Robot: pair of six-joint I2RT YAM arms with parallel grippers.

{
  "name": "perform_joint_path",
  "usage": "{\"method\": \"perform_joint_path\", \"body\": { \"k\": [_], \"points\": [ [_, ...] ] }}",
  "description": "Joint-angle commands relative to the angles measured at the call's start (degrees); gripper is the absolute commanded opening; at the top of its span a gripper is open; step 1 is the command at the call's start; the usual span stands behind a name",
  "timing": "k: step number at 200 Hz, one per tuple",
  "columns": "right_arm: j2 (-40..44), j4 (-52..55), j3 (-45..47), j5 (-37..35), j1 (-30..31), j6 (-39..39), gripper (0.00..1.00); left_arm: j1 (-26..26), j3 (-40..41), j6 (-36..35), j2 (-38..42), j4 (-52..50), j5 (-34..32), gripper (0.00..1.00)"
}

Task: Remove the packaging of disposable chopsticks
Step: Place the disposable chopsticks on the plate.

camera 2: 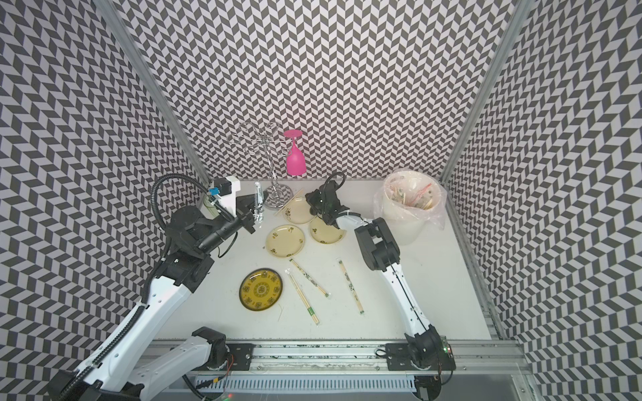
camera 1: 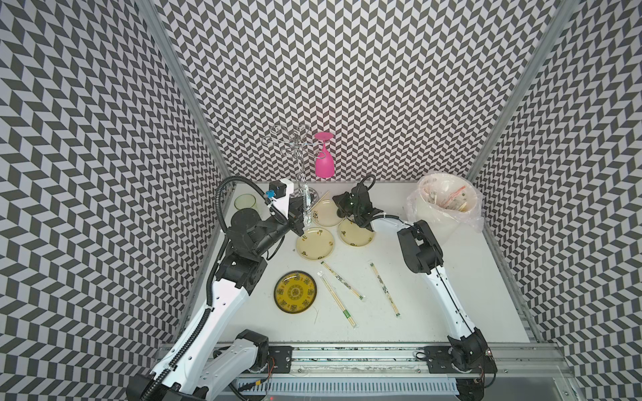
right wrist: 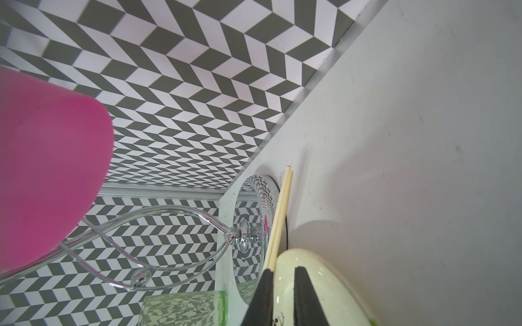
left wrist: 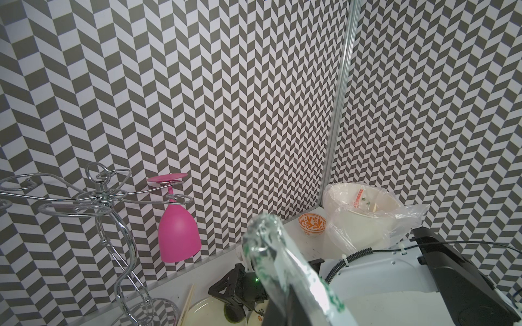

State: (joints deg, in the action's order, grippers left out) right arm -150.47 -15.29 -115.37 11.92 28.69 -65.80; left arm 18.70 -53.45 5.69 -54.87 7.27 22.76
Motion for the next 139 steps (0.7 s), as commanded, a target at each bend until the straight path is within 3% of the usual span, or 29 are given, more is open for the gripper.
{"method": "perform_joint_path", "body": {
  "k": [1,139],
  "points": [
    [0.68,-2.19,1.46,-1.02,-0.24,-0.21,0.16,-0.33,0.37,0.40,0.42,1.04,0.32,0.00],
    [6.75,-2.68,2.33,-2.52,-0.01,4.49,0.19,-0.59,0.31,0.37,0.38,0.91,-0.01,0.00]
  ]
}}
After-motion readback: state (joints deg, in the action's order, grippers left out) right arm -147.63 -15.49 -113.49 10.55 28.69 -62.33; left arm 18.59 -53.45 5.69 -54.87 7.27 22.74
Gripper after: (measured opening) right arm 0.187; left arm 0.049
